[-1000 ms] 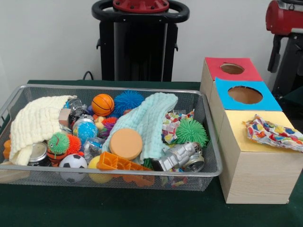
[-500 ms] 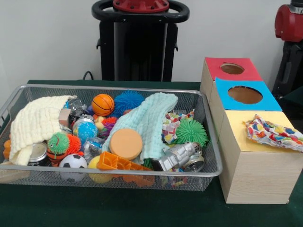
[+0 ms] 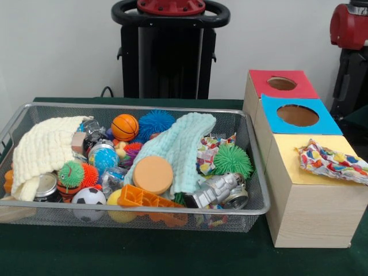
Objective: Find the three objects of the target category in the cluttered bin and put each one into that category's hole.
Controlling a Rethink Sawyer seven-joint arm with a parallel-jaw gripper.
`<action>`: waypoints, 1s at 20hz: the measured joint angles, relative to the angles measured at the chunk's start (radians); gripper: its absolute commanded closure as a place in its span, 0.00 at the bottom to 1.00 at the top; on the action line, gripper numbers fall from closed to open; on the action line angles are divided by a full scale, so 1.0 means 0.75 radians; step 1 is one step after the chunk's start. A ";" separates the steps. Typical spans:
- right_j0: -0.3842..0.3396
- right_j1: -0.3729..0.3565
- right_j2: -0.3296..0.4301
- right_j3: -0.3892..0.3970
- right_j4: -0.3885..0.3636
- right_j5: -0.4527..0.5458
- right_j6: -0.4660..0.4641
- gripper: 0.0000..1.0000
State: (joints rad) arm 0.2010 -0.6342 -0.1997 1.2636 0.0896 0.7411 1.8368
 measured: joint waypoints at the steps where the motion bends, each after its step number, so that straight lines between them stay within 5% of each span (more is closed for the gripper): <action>1: -0.002 0.000 0.000 0.000 0.000 0.000 0.000 1.00; 20: -0.025 0.016 -0.007 -0.016 0.000 0.000 0.000 1.00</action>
State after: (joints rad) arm 0.1820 -0.6219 -0.2049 1.2514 0.0896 0.7411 1.8370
